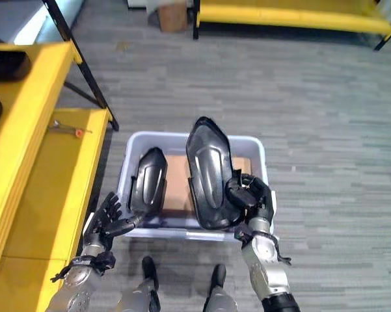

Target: Move parts from the plastic box to the shelf.

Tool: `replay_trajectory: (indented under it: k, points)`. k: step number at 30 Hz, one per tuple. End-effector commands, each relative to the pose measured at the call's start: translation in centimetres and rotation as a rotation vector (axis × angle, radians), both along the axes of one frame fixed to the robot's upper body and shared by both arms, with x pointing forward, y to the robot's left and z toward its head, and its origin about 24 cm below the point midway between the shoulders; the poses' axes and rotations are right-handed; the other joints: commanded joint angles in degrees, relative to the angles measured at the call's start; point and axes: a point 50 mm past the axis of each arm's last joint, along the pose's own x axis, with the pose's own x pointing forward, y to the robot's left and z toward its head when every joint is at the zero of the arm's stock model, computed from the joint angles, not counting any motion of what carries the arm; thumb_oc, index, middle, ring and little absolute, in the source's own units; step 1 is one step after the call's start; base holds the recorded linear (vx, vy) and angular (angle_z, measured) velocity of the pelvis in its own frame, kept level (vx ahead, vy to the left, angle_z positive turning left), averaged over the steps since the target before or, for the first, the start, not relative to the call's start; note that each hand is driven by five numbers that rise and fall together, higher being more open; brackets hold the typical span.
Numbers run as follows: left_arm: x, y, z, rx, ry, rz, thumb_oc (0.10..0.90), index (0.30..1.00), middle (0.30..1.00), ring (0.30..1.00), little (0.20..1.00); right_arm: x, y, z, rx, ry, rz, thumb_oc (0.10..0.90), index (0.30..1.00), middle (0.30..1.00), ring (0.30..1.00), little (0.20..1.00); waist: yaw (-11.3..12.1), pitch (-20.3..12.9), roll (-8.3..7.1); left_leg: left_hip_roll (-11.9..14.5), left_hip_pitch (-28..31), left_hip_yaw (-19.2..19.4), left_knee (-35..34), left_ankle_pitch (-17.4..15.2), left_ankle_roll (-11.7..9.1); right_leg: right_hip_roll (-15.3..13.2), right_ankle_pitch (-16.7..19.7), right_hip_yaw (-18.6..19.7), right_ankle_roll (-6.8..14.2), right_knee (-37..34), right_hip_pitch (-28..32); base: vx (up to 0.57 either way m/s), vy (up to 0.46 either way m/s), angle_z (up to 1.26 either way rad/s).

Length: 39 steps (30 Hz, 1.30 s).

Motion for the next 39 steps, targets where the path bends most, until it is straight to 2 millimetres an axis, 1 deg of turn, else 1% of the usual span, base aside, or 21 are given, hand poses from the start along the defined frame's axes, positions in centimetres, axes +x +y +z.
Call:
replay_trajectory:
  k: [1, 6, 10, 13, 14, 15, 18, 19, 20, 21, 22, 23, 25, 27, 29, 32, 35, 36, 37, 38, 39]
  points:
    - [1.7, 1.2, 3.3, 0.059, -0.165, -0.045, 0.900, 1.000, 1.000, 1.000, 1.000, 2.0, 1.2, 5.6, 0.097, -0.316, 0.075, 0.400, 0.300, 0.300, 0.300, 0.300, -0.6, -4.5, -1.85, 3.6, 5.8, -2.5, -0.3, -5.1, -2.6, 0.7, -4.2, 3.7, 0.5, 3.0, -0.7, 0.01, -0.128, -0.02]
    - [1.2, 1.3, 2.4, 0.048, -0.131, -0.032, 0.900, 1.000, 1.000, 1.000, 1.000, 1.8, 1.9, 5.5, 0.143, -0.316, 0.133, 0.400, 0.300, 0.300, 0.300, 0.300, -0.5, -6.6, -1.50, 5.6, 8.0, -2.1, -0.3, -3.8, -3.4, 2.6, -6.0, 4.4, -0.6, 3.8, 1.1, 0.01, -0.112, -0.03]
    - [0.6, 1.4, 1.6, 0.031, -0.098, -0.014, 0.900, 1.000, 1.000, 1.000, 1.000, 2.1, 2.4, 6.1, 0.116, -0.336, 0.177, 0.400, 0.300, 0.300, 0.300, 0.300, 0.0, -7.0, -1.10, 7.8, 8.4, -2.3, 1.5, -0.6, -4.6, 4.9, -7.0, 4.8, -2.1, 3.8, 2.4, -0.02, -0.126, -0.10]
    - [0.0, 1.3, 0.9, 0.021, -0.066, -0.019, 0.900, 1.000, 1.000, 1.000, 1.000, 3.0, 2.7, 8.2, 0.050, -0.410, 0.216, 0.400, 0.300, 0.300, 0.300, 0.300, 1.2, -6.7, -0.80, 9.8, 6.9, -3.6, 1.7, 3.4, -5.8, 7.4, -7.1, 3.9, -3.4, 1.7, 3.1, -0.05, -0.186, -0.01]
    - [0.0, 1.3, 0.9, 0.021, -0.066, -0.018, 0.900, 1.000, 1.000, 1.000, 1.000, 3.0, 2.7, 8.2, 0.050, -0.410, 0.216, 0.400, 0.300, 0.300, 0.300, 0.300, 1.1, -6.6, -0.76, 9.9, 6.9, -3.7, 1.7, 3.4, -5.8, 7.4, -7.1, 3.8, -3.4, 1.6, 3.2, -0.10, -0.198, 0.18]
    - [-0.3, 1.3, 0.6, 0.017, -0.050, -0.015, 0.900, 1.000, 1.000, 1.000, 1.000, 3.7, 3.0, 9.6, 0.034, -0.461, 0.232, 0.400, 0.300, 0.300, 0.300, 0.300, 2.0, -5.8, -0.31, 10.6, 5.8, -5.0, 0.4, 6.5, -6.9, 8.3, -7.2, 2.9, -3.8, 1.3, 2.7, -0.16, -0.116, 0.28]
    - [0.1, 1.2, 0.3, 0.003, -0.041, -0.007, 0.900, 1.000, 1.000, 1.000, 1.000, 4.4, 3.0, 11.3, 0.005, -0.520, 0.230, 0.400, 0.300, 0.300, 0.300, 0.300, 2.5, -4.6, 0.37, 11.4, 1.3, -6.4, -0.3, 10.4, -8.4, 8.2, -7.3, -0.2, -4.1, 1.9, 0.7, -0.19, -0.073, 0.50]
    - [0.4, 0.8, 0.3, -0.013, -0.048, -0.005, 0.900, 1.000, 1.000, 1.000, 1.000, 4.4, 2.6, 11.8, 0.001, -0.540, 0.207, 0.400, 0.300, 0.300, 0.300, 0.300, 2.3, -3.8, 0.41, 10.9, -0.8, -4.7, -0.3, 11.7, -7.8, 6.9, -7.4, -2.8, -4.3, 2.2, -0.4, -0.22, -0.035, 0.78]
    - [0.4, 0.8, 0.3, -0.012, -0.048, -0.005, 0.900, 1.000, 1.000, 1.000, 1.000, 4.4, 2.6, 11.8, 0.001, -0.540, 0.207, 0.400, 0.300, 0.300, 0.300, 0.300, 2.2, -3.6, 0.34, 10.7, -0.7, -4.7, -0.2, 11.6, -7.8, 6.8, -7.5, -2.8, -4.2, 2.3, -0.2, -0.23, -0.084, 0.92]
    - [1.1, 0.5, 0.8, -0.024, -0.074, -0.007, 0.900, 1.000, 1.000, 1.000, 1.000, 4.1, 1.9, 11.4, 0.018, -0.527, 0.190, 0.400, 0.300, 0.300, 0.300, 0.300, 1.3, -3.3, -0.44, 10.5, 1.1, -1.2, 5.3, 6.8, -7.1, 5.3, -7.6, -5.2, -4.4, 2.7, -1.0, -0.10, -0.076, 1.03]
    - [1.1, 0.5, 0.8, -0.024, -0.074, -0.007, 0.900, 1.000, 1.000, 1.000, 1.000, 4.1, 1.9, 11.4, 0.018, -0.527, 0.190, 0.400, 0.300, 0.300, 0.300, 0.300, 1.2, -3.2, -0.42, 10.6, 0.9, -1.4, 5.9, 6.4, -7.1, 5.3, -7.8, -5.3, -4.3, 2.9, -0.9, -0.22, -0.121, 1.24]
    - [1.6, 0.2, 1.3, -0.041, -0.103, -0.009, 0.900, 1.000, 1.000, 1.000, 1.000, 3.4, 1.2, 10.1, 0.063, -0.485, 0.160, 0.400, 0.300, 0.300, 0.300, 0.300, 0.1, -3.4, -1.07, 10.3, 2.5, -0.6, 12.6, 0.1, -6.2, 4.4, -7.2, -7.6, -4.8, 2.7, -1.6, -0.15, -0.039, 1.26]
    - [2.1, -0.3, 1.8, -0.064, -0.125, -0.009, 0.900, 1.000, 1.000, 1.000, 1.000, 2.3, 0.7, 8.4, 0.128, -0.426, 0.127, 0.400, 0.300, 0.300, 0.300, 0.300, -0.7, -3.8, -1.24, 10.3, 4.9, -0.4, 17.3, -3.5, -5.5, 3.6, -7.2, -10.2, -5.1, 3.6, -1.6, -0.10, 0.011, 1.07]
    - [2.1, -0.5, 1.8, -0.067, -0.122, -0.016, 0.900, 1.000, 1.000, 1.000, 1.000, 1.6, 0.2, 7.4, 0.154, -0.392, 0.107, 0.400, 0.300, 0.300, 0.300, 0.300, -1.3, -4.3, -1.20, 10.0, 6.8, -0.4, 17.0, -4.8, -5.3, 3.2, -7.4, -11.2, -4.9, 4.2, -1.4, 0.01, 0.091, 0.93]
    - [2.0, -0.8, 1.5, -0.047, -0.107, -0.049, 0.900, 1.000, 1.000, 1.000, 1.000, 0.0, -1.5, 5.9, 0.147, -0.334, 0.048, 0.400, 0.300, 0.300, 0.300, 0.300, -3.6, -6.0, 0.05, 9.4, 11.3, 1.7, 8.4, -6.8, -5.5, 1.8, -6.4, -12.3, -3.0, 5.7, -1.4, 0.04, 0.262, 0.70]
    - [1.7, -0.6, 1.2, -0.027, -0.092, -0.067, 0.900, 1.000, 1.000, 1.000, 1.000, -0.6, -2.1, 5.3, 0.144, -0.310, 0.023, 0.400, 0.300, 0.300, 0.300, 0.300, -3.7, -7.1, 0.52, 8.4, 13.0, 2.6, 3.4, -7.9, -5.0, 0.8, -5.4, -12.1, -2.1, 5.7, -1.4, -0.01, 0.247, 0.79]
    - [1.0, 0.0, 0.8, -0.023, -0.073, -0.046, 0.900, 1.000, 1.000, 1.000, 1.000, -0.9, -1.9, 4.7, 0.151, -0.285, 0.038, 0.400, 0.300, 0.300, 0.300, 0.300, -2.4, -7.4, -0.09, 4.0, 13.4, 1.8, 0.2, -10.2, -2.8, -2.7, -1.5, -12.3, 0.5, 5.3, -1.6, -0.06, 0.343, 0.01]
    - [1.0, 0.0, 0.8, -0.023, -0.072, -0.046, 0.900, 1.000, 1.000, 1.000, 1.000, -0.9, -1.9, 4.7, 0.151, -0.285, 0.038, 0.400, 0.300, 0.300, 0.300, 0.300, -2.5, -7.4, -0.18, 3.8, 13.4, 1.8, 0.2, -10.3, -2.7, -2.9, -1.4, -12.3, 0.6, 5.3, -1.7, -0.06, 0.274, -0.06]
    - [0.5, 0.3, 0.5, -0.031, -0.057, -0.029, 0.900, 1.000, 1.000, 1.000, 1.000, -0.7, -1.5, 4.6, 0.109, -0.265, 0.061, 0.400, 0.300, 0.300, 0.300, 0.300, -1.6, -7.4, -0.45, 1.7, 13.2, 0.5, -0.1, -11.5, -1.5, -4.3, 0.1, -12.1, 1.4, 5.2, -1.8, -0.03, 0.173, -0.03]
    - [0.5, 0.3, 0.5, -0.031, -0.057, -0.029, 0.900, 1.000, 1.000, 1.000, 1.000, -0.7, -1.5, 4.6, 0.109, -0.265, 0.061, 0.400, 0.300, 0.300, 0.300, 0.300, -1.6, -7.4, -0.52, 1.6, 13.2, 0.5, -0.1, -11.5, -1.4, -4.5, 0.2, -12.0, 1.5, 5.2, -1.8, -0.07, 0.321, -0.01]
    - [0.0, 0.6, 0.2, -0.049, -0.046, -0.010, 0.900, 1.000, 1.000, 1.000, 1.000, -0.3, -1.0, 4.6, 0.118, -0.265, 0.071, 0.400, 0.300, 0.300, 0.300, 0.300, -0.6, -7.1, -0.77, -0.3, 13.0, -0.6, -0.2, -12.4, -0.1, -6.1, 1.4, -11.9, 2.3, 5.5, -1.7, -0.04, 0.168, 0.04]
